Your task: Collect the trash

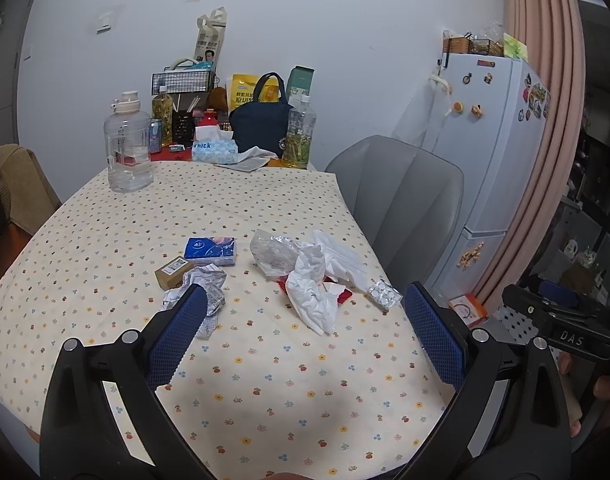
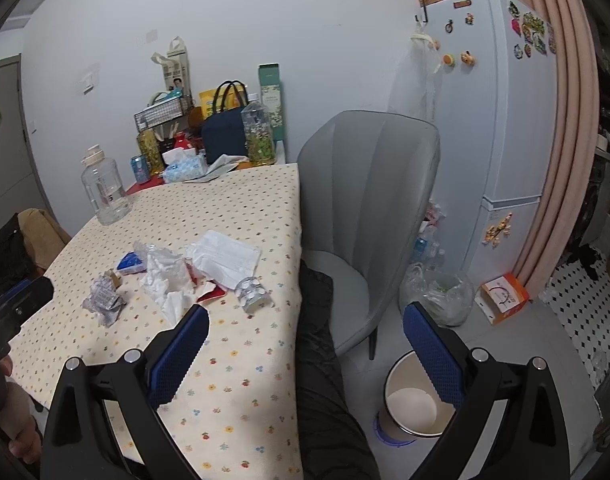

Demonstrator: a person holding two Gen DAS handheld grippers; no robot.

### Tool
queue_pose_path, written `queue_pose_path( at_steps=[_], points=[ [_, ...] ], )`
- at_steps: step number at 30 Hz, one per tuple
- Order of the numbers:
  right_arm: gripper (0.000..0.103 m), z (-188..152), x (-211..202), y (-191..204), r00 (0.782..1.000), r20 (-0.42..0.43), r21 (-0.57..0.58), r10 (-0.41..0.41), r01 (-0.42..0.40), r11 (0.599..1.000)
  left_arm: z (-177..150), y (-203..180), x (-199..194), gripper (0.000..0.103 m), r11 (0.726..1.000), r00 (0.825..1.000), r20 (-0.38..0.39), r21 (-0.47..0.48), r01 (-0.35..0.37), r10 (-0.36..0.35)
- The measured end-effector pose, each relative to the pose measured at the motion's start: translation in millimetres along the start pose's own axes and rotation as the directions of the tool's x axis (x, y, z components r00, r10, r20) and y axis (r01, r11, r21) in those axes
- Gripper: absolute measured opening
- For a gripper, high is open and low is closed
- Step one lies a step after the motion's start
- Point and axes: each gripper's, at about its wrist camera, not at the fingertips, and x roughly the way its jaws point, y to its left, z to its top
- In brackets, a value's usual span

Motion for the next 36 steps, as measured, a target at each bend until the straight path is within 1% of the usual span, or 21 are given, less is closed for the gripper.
queue_pose_path(
  at_steps=[5, 10, 15, 20, 24, 29, 34, 36],
  points=[
    [0.095, 0, 6, 10, 0.999, -0.007, -0.014, 0.041, -0.041, 0.999, 0, 11, 2, 0.097, 1.000, 1.000, -0.009, -0.015, 0.000, 0.000],
    [0.095, 3, 17, 26, 0.997, -0.028, -0.054, 0.077, -0.079, 0.995, 0, 32, 4, 0.097, 0.999, 1.000, -0.019, -0.043, -0.019, 0.019],
    [0.095, 7, 30, 43, 0.991, -0.046, -0.084, 0.124, -0.127, 0.988, 2, 62, 6, 0.097, 0.994, 0.998, -0.020, -0.089, -0.066, 0.064],
    [0.095, 9, 51, 51, 0.978, -0.085, -0.042, 0.189, -0.193, 0.980, 1, 96, 8, 0.097, 0.984, 0.993, -0.030, -0.138, -0.116, 0.113],
    [0.095, 8, 68, 60, 0.977, -0.104, -0.060, 0.186, -0.193, 0.979, -2, 119, 13, 0.097, 0.976, 0.990, -0.046, -0.170, -0.137, 0.132],
    [0.089, 5, 92, 65, 0.972, -0.147, -0.080, 0.186, -0.199, 0.977, -8, 135, 27, 0.097, 0.969, 0.988, -0.079, -0.199, -0.145, 0.132],
    [0.075, 0, 121, 64, 0.959, -0.197, -0.072, 0.206, -0.223, 0.972, -13, 139, 47, 0.095, 0.969, 0.986, -0.117, -0.200, -0.143, 0.121],
    [0.073, -2, 133, 63, 0.956, -0.215, -0.070, 0.200, -0.220, 0.973, -14, 138, 55, 0.095, 0.971, 0.985, -0.126, -0.194, -0.140, 0.116]
  ],
)
